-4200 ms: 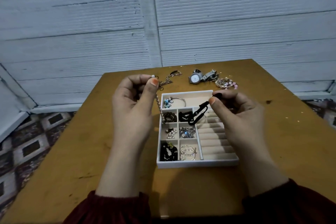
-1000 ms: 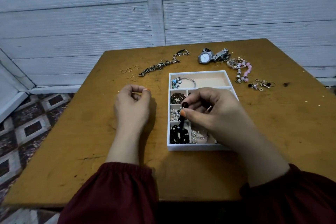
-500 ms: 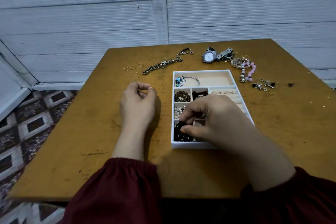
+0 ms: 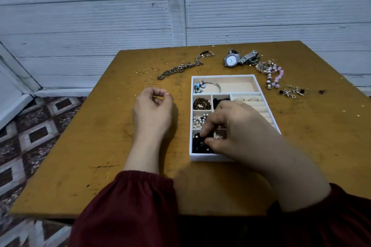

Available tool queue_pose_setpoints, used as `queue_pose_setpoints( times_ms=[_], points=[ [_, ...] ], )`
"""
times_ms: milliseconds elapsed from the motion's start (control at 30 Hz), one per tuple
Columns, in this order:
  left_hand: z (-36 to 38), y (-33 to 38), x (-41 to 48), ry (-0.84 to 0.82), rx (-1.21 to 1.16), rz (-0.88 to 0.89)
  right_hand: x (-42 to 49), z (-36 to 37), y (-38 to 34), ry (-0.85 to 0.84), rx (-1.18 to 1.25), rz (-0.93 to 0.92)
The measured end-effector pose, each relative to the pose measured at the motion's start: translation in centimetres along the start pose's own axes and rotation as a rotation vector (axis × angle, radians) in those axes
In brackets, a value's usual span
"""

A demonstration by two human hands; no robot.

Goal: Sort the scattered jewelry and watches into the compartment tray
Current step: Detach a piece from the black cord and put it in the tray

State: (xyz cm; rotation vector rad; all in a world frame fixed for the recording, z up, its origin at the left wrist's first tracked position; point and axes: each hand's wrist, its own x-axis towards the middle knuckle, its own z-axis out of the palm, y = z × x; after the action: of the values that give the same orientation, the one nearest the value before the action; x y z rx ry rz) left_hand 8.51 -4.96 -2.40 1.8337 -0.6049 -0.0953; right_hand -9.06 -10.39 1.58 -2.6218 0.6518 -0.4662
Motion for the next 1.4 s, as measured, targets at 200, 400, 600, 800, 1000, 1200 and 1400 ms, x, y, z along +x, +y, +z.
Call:
queue_pose_setpoints(
  times_ms=[200,400,600,800,1000,1200,1400],
  points=[
    [0.0,0.1,0.1,-0.009,-0.005,-0.009,-0.1,-0.5,0.1,-0.014,-0.089,0.119],
    [0.0,0.2,-0.1,-0.012,-0.006,-0.002,0.0,-0.2,-0.2,-0.028,-0.08,0.11],
    [0.2,0.1,0.2,0.0,-0.016,-0.018,-0.1,-0.3,-0.5,-0.05,-0.061,0.075],
    [0.1,0.3,0.0,-0.009,-0.007,-0.009,0.0,-0.3,-0.7,-0.08,-0.076,0.052],
    [0.1,0.3,-0.1,-0.018,-0.002,0.003,0.1,-0.2,-1.1,-0.115,-0.141,0.017],
    [0.1,0.2,0.0,-0.021,0.002,0.001,-0.1,-0.7,-0.9,-0.152,-0.034,0.045],
    [0.1,0.2,0.0,-0.023,-0.007,-0.001,-0.2,-0.7,-0.6,-0.038,0.051,0.12]
  ],
)
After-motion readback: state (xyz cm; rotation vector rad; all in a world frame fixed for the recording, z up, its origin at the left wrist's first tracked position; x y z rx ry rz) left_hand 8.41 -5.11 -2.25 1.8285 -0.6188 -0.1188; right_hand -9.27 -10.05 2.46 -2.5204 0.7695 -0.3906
